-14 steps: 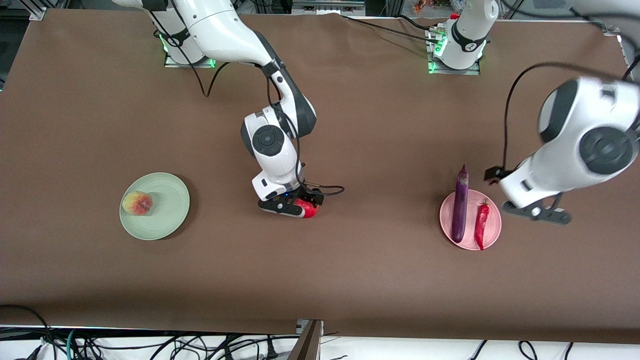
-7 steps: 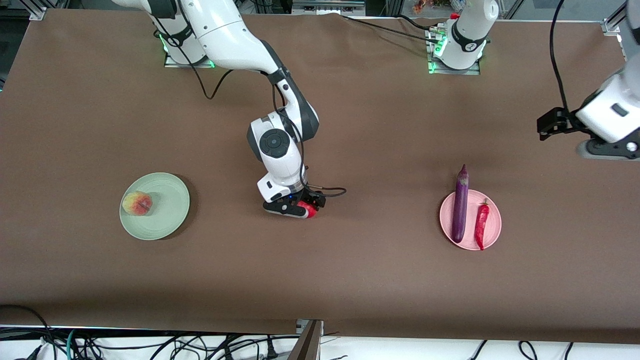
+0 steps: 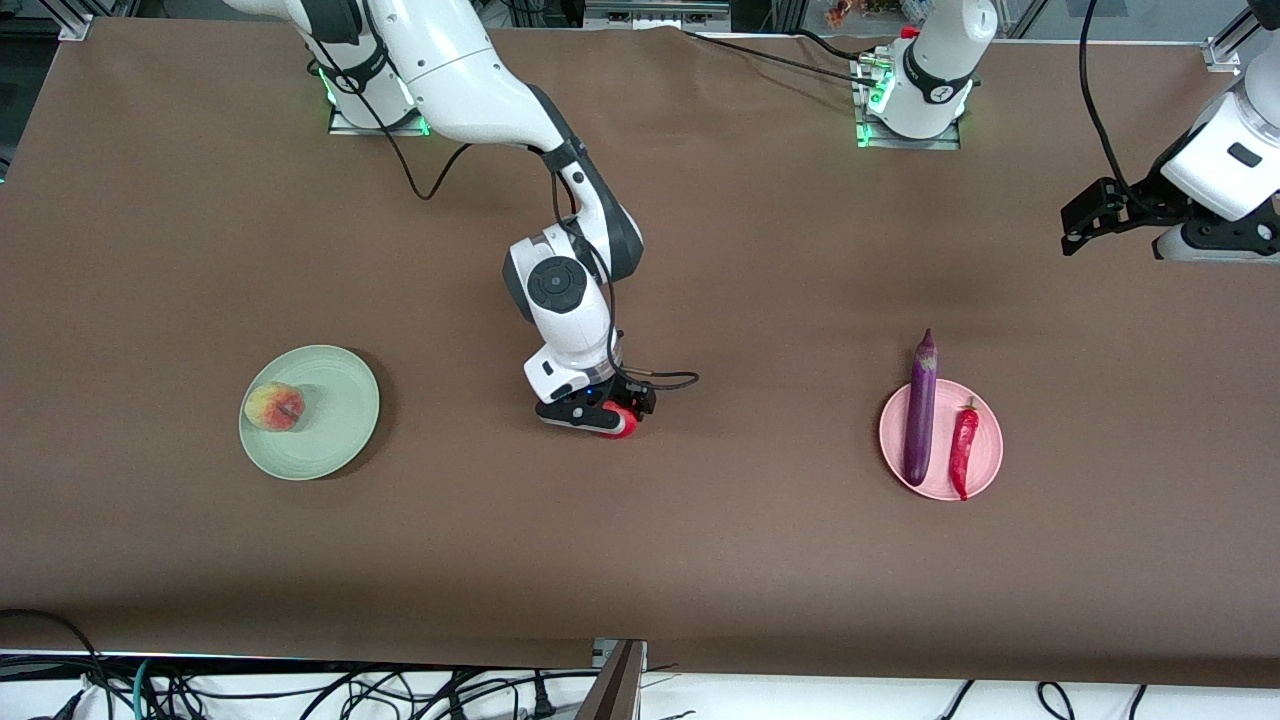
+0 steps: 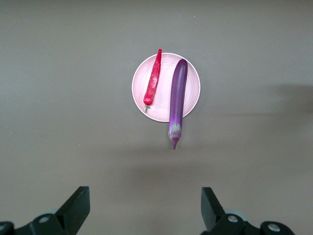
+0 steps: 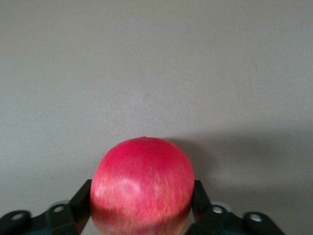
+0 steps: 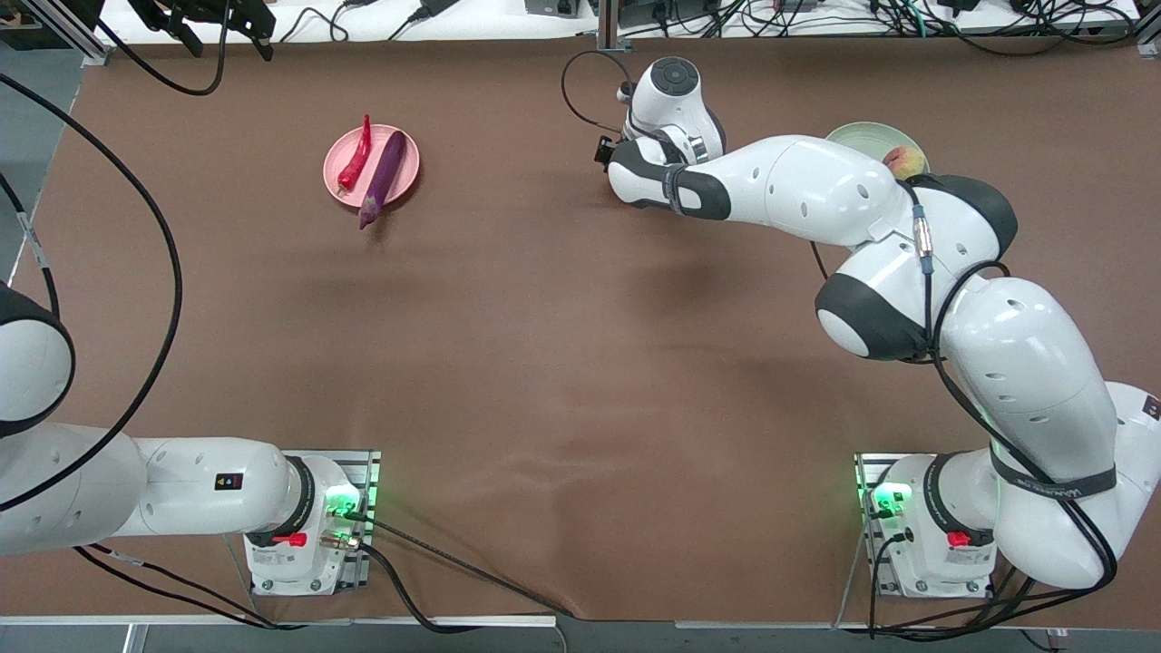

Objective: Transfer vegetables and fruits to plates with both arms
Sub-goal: 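Carry the red apple with the right gripper onto the green plate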

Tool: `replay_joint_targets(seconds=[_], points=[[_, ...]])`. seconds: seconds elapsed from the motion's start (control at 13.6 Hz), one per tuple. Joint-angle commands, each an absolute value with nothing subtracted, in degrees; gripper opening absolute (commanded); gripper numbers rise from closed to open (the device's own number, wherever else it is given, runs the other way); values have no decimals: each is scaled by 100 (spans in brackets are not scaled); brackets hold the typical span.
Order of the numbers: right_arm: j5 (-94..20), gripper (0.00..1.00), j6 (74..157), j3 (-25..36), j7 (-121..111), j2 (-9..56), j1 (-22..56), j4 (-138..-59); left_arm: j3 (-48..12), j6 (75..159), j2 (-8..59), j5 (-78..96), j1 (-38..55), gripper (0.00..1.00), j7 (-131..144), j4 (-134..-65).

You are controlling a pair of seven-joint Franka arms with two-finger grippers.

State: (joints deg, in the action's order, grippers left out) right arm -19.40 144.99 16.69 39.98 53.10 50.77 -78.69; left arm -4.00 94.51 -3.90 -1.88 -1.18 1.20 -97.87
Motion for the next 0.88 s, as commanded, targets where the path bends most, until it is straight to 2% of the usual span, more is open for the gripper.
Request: replay_joint_targets(seconds=[0.0,0.15,0.44,0.66,0.81], points=[[-2022,27,14582,1679,3911,5406,5080,-7761,-281,9484,-370,-114,-88,100,79,-9800],[-2004,26,14390,1696,3902,5274,5036,-7752,-299,9475,-369,-114,-97,100,88,-9800],[-2039,26,12686,1986,3132,4677,4835,-7708,-308,9466,-369,-70,-97,100,88,-9791],[-1987,26,11509,1986,2043,4176,4054,-7717,-325,9466,-369,-62,-88,100,114,-9791],[-1943,26,10578,2335,1077,4034,3570,-7743,-325,9448,-378,-53,-97,100,114,-9791]])
